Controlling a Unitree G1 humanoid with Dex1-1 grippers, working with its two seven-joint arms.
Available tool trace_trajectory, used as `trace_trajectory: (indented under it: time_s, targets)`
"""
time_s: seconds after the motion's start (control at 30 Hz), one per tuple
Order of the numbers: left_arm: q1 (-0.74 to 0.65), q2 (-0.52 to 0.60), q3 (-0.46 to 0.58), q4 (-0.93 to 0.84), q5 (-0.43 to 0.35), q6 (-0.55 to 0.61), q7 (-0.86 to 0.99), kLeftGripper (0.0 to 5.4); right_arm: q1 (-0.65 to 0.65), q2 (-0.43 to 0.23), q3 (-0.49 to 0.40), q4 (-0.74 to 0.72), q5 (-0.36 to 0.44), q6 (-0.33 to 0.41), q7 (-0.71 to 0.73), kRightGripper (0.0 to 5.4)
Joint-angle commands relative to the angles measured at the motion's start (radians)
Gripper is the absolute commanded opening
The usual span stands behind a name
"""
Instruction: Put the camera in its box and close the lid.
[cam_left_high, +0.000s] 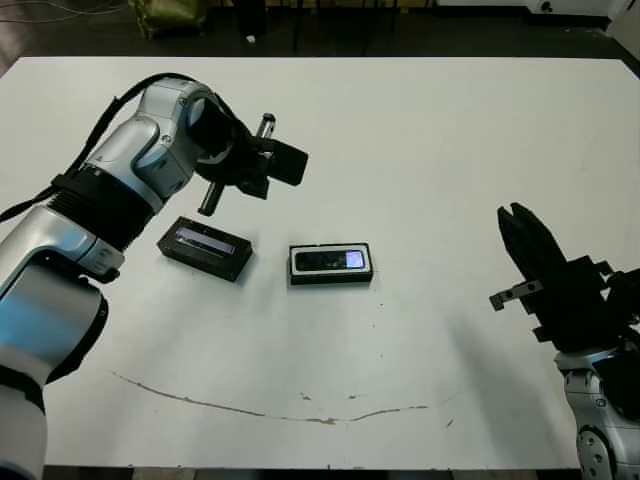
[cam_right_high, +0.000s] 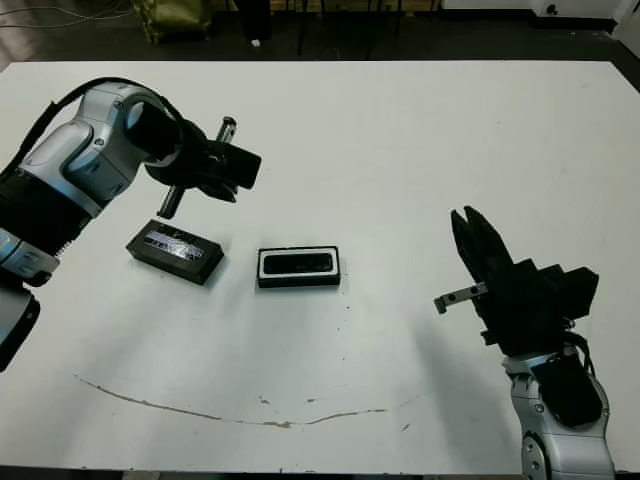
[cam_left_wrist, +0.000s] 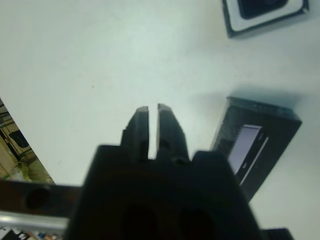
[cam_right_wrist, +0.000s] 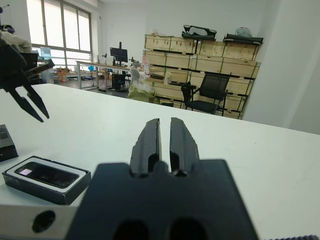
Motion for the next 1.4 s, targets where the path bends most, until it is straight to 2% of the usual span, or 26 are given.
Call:
trace_trajectory:
  time_s: [0.03, 0.17, 0.3, 0.67, 0.83, 1.0, 1.23, 1.4]
  targets:
    - [0.003, -0.012, -0.025, 0.041, 0.041, -0.011, -0.021, 0.00, 0.014, -0.007, -0.006, 0.013, 0.012, 0.019, -0.004, 0.01]
    - [0.011, -0.020, -0.027, 0.072, 0.054, -0.037, -0.033, 0.00, 0.022, -0.015, -0.003, -0.002, 0.004, 0.043, -0.013, 0.01]
    - [0.016, -0.023, -0.031, 0.092, 0.071, -0.061, -0.036, 0.00, 0.028, -0.020, -0.003, 0.008, -0.008, 0.024, -0.003, 0.01]
    - [0.055, -0.033, -0.070, 0.093, 0.127, -0.057, -0.087, 0.00, 0.044, -0.032, -0.005, -0.010, 0.001, 0.045, -0.011, 0.01]
    - [0.068, -0.033, -0.074, 0.087, 0.128, -0.074, -0.115, 0.00, 0.039, -0.036, -0.003, 0.011, -0.006, 0.018, 0.003, 0.01]
    - [0.089, -0.033, -0.078, 0.072, 0.131, -0.085, -0.129, 0.00, 0.038, -0.032, -0.007, 0.031, 0.012, -0.004, 0.022, 0.01]
    - [0.120, -0.014, -0.089, -0.026, 0.155, -0.050, -0.181, 0.00, 0.056, -0.035, -0.008, -0.006, 0.014, 0.035, 0.004, 0.01]
    - [0.143, 0.020, -0.079, -0.079, 0.151, -0.041, -0.215, 0.00, 0.060, -0.029, -0.012, 0.004, 0.032, 0.031, 0.012, 0.01]
